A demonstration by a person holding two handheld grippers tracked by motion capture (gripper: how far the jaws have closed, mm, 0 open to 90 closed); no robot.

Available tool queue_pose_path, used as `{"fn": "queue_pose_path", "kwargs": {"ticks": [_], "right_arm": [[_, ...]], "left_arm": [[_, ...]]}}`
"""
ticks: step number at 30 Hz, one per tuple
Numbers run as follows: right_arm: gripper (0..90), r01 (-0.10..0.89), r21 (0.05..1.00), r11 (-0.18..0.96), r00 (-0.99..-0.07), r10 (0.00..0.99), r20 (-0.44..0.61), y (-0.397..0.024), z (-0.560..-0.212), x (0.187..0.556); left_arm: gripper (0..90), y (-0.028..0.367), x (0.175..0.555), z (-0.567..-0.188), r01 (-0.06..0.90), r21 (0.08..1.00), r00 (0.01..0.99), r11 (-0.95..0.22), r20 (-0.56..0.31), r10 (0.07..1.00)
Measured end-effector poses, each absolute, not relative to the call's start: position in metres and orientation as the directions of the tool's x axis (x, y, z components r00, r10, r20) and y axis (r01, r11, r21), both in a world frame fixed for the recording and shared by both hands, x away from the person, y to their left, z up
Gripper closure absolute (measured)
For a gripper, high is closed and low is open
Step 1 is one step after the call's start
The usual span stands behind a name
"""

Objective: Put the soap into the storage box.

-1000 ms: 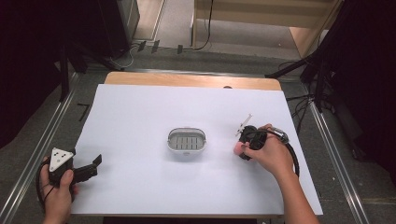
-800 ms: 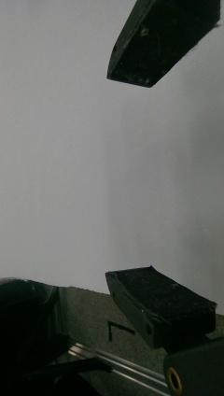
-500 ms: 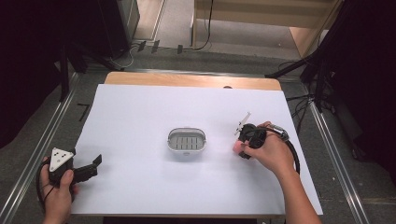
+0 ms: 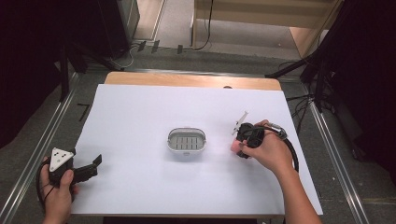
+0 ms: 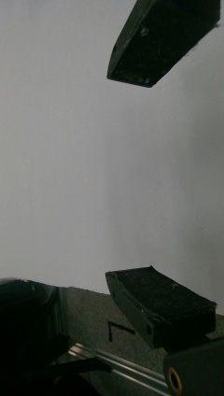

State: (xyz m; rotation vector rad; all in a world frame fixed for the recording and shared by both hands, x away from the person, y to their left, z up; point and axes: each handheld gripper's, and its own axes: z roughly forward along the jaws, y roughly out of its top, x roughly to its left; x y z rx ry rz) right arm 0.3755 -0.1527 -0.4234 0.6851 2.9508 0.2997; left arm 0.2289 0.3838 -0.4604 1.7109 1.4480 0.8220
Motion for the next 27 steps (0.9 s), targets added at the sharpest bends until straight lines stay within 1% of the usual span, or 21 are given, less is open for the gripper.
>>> {"fn": "queue_pose_path", "kwargs": {"ticks": [27], "right_arm": [[38.8, 0.37, 0.227, 0.901, -0.919, 0.39, -0.052, -0.134, -0.409, 0.375]], "left_arm": [[5.6, 0.384, 0.229, -0.46, 0.516, 0.852, 0.159, -0.093, 0.012, 0.987]]}}
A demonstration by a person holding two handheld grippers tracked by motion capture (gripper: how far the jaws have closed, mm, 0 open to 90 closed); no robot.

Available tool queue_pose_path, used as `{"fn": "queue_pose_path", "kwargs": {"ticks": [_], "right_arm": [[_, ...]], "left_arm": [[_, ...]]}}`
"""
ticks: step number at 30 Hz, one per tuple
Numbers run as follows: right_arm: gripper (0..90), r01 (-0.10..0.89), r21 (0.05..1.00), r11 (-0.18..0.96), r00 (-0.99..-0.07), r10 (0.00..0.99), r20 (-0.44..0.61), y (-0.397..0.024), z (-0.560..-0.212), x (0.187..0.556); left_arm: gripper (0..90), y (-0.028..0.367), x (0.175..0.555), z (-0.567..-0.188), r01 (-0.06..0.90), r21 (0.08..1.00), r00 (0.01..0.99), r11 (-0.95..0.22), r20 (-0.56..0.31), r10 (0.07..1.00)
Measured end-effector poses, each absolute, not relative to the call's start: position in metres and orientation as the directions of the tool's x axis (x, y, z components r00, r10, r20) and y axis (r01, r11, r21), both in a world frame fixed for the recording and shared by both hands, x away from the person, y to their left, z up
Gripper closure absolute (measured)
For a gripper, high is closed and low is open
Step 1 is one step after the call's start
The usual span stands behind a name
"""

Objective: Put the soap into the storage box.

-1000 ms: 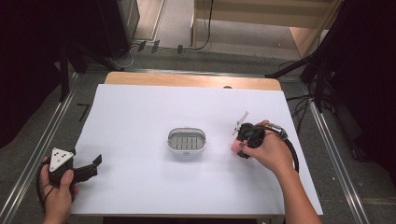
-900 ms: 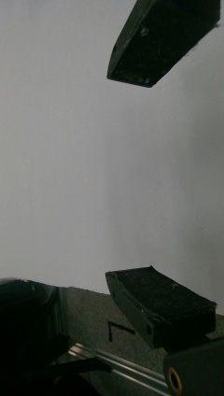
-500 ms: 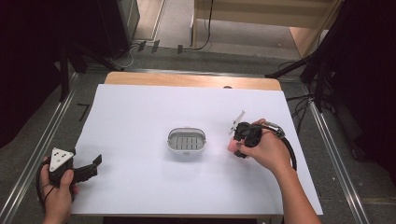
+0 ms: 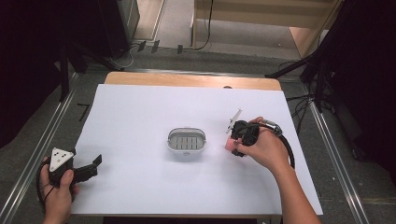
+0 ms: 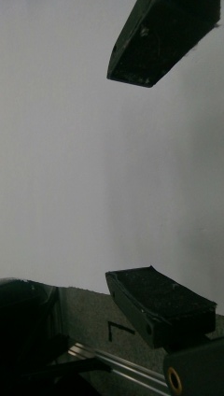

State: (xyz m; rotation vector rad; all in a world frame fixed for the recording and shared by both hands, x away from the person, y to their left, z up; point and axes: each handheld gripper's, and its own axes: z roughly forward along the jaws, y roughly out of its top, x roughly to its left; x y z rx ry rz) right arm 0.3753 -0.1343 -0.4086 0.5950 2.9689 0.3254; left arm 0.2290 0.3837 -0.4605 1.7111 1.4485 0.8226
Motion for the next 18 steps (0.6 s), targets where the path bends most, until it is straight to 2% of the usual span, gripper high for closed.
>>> {"fn": "queue_pose_path", "kwargs": {"ticks": [18], "right_arm": [[38.9, 0.325, 0.247, 0.913, -0.936, 0.348, -0.051, -0.117, -0.394, 0.376]], "left_arm": [[5.6, 0.384, 0.229, -0.461, 0.515, 0.852, 0.163, -0.097, 0.014, 0.987]]}}
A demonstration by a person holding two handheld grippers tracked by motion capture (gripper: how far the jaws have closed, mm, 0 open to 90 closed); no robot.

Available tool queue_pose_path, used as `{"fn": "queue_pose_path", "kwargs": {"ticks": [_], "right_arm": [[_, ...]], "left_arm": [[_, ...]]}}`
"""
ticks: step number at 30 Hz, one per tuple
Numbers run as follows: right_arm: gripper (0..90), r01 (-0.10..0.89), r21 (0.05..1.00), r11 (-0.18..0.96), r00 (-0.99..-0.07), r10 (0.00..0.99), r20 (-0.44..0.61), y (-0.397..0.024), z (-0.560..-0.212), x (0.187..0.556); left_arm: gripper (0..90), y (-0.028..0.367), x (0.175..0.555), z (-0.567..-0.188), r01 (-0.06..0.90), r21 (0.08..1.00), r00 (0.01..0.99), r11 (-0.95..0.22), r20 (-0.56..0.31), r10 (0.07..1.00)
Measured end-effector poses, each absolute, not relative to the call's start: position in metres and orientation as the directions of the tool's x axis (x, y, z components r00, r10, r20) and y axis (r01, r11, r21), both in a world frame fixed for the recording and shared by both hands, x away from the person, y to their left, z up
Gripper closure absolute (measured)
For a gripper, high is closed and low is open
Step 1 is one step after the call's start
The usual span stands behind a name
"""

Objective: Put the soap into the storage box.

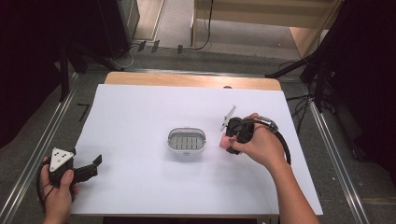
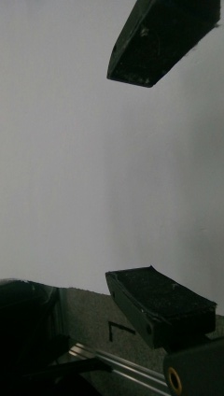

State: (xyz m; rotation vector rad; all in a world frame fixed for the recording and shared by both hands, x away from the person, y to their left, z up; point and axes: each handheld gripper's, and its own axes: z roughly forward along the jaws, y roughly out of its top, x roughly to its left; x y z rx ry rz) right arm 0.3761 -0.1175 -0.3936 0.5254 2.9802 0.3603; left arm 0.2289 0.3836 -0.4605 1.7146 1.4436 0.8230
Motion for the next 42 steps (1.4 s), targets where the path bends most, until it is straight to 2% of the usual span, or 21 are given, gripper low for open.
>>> {"fn": "queue_pose_path", "kwargs": {"ticks": [42], "right_arm": [[38.9, 0.223, 0.262, 0.939, -0.965, 0.25, -0.074, -0.069, -0.374, 0.378]], "left_arm": [[5.6, 0.384, 0.228, -0.46, 0.514, 0.853, 0.163, -0.096, 0.012, 0.986]]}}
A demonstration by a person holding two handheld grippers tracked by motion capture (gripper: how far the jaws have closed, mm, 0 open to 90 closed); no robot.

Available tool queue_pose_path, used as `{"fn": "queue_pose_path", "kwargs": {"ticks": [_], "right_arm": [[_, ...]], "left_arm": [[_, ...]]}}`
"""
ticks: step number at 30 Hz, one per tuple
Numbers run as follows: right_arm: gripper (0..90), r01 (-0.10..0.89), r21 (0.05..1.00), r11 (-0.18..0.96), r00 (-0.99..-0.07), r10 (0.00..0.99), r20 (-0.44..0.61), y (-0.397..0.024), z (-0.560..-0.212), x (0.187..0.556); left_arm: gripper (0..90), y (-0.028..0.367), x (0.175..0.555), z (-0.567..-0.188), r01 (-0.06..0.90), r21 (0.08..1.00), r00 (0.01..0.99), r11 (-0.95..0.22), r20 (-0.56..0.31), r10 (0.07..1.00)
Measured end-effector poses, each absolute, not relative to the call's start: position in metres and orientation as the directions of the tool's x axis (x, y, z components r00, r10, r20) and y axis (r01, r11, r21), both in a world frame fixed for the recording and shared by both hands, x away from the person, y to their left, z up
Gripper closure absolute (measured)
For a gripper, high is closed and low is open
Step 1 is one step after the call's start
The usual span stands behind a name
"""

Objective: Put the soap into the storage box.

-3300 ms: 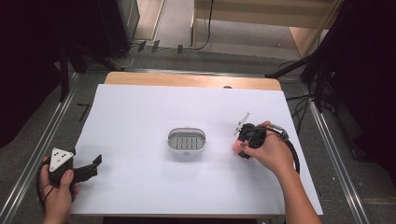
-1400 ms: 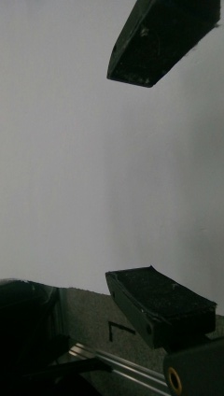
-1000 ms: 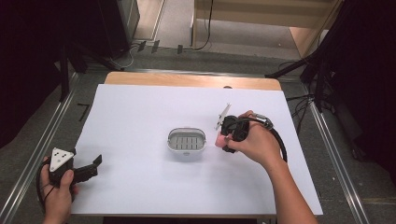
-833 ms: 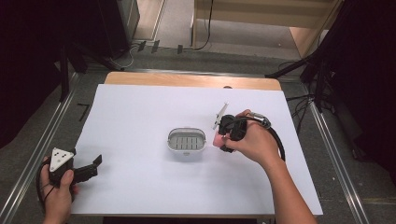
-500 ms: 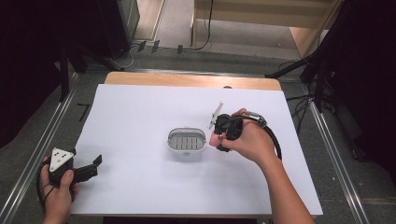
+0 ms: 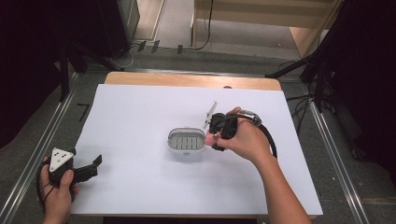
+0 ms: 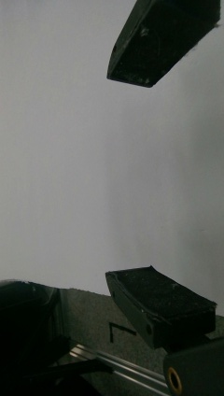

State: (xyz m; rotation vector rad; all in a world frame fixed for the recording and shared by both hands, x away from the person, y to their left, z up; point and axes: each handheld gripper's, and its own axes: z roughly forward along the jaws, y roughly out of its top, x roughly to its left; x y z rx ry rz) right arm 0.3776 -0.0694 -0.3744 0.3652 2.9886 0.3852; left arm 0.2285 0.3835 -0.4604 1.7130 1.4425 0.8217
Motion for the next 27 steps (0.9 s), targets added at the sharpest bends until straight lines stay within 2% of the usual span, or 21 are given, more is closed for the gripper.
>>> {"fn": "queue_pose_path", "kwargs": {"ticks": [27], "right_arm": [[38.8, 0.16, 0.265, 0.951, -0.98, 0.185, -0.071, -0.03, -0.368, 0.379]], "left_arm": [[5.6, 0.384, 0.228, -0.46, 0.514, 0.853, 0.166, -0.093, 0.008, 0.986]]}}
